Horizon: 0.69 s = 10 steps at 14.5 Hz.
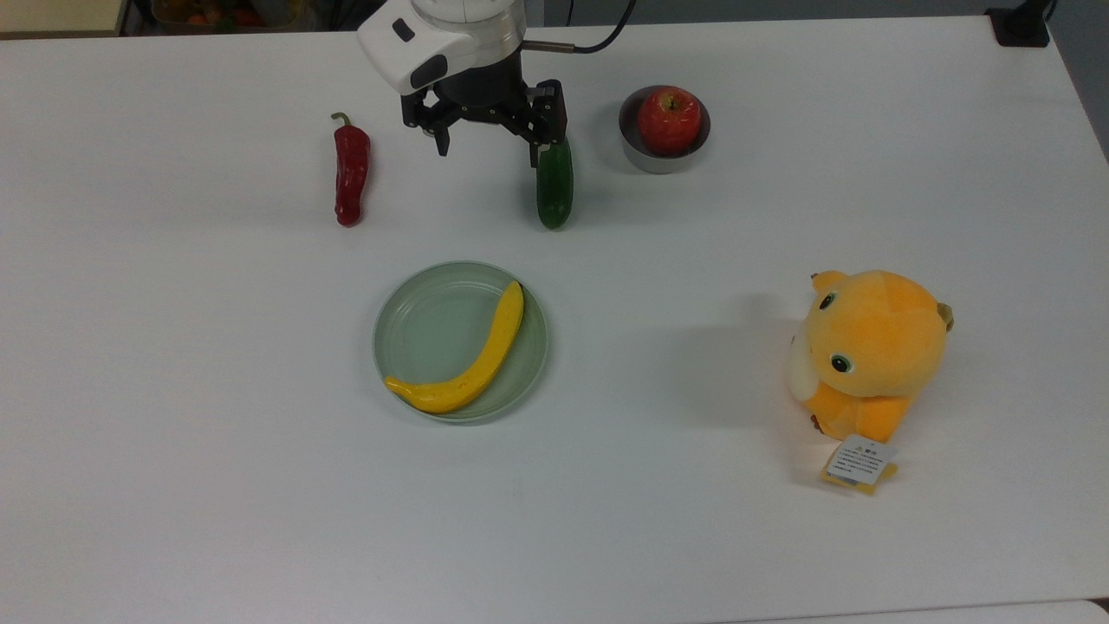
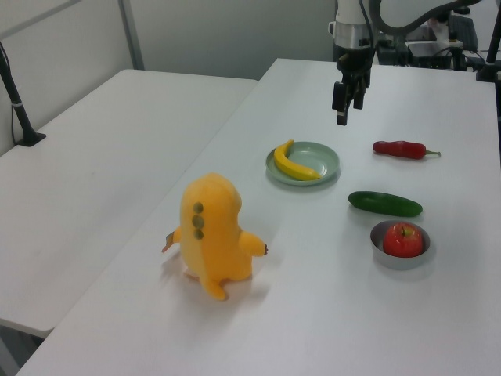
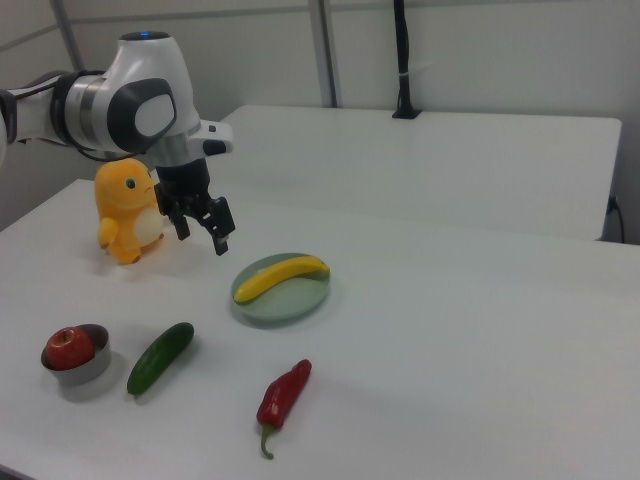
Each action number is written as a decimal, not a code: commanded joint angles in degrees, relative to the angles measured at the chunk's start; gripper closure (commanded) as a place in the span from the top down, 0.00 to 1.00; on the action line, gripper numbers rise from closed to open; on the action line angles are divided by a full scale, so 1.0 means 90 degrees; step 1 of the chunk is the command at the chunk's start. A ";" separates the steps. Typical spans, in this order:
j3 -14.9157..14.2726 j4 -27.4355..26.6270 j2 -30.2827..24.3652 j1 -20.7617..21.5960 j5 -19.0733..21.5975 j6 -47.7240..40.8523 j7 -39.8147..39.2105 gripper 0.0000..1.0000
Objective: Put the cucumber on the left side of the bowl
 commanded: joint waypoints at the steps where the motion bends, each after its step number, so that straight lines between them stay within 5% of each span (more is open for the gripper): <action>1: -0.0077 0.0228 0.0029 0.0070 0.0039 -0.0218 -0.0455 1.00; 10: -0.0077 0.0356 0.0155 0.0050 0.0057 -0.0209 -0.0469 1.00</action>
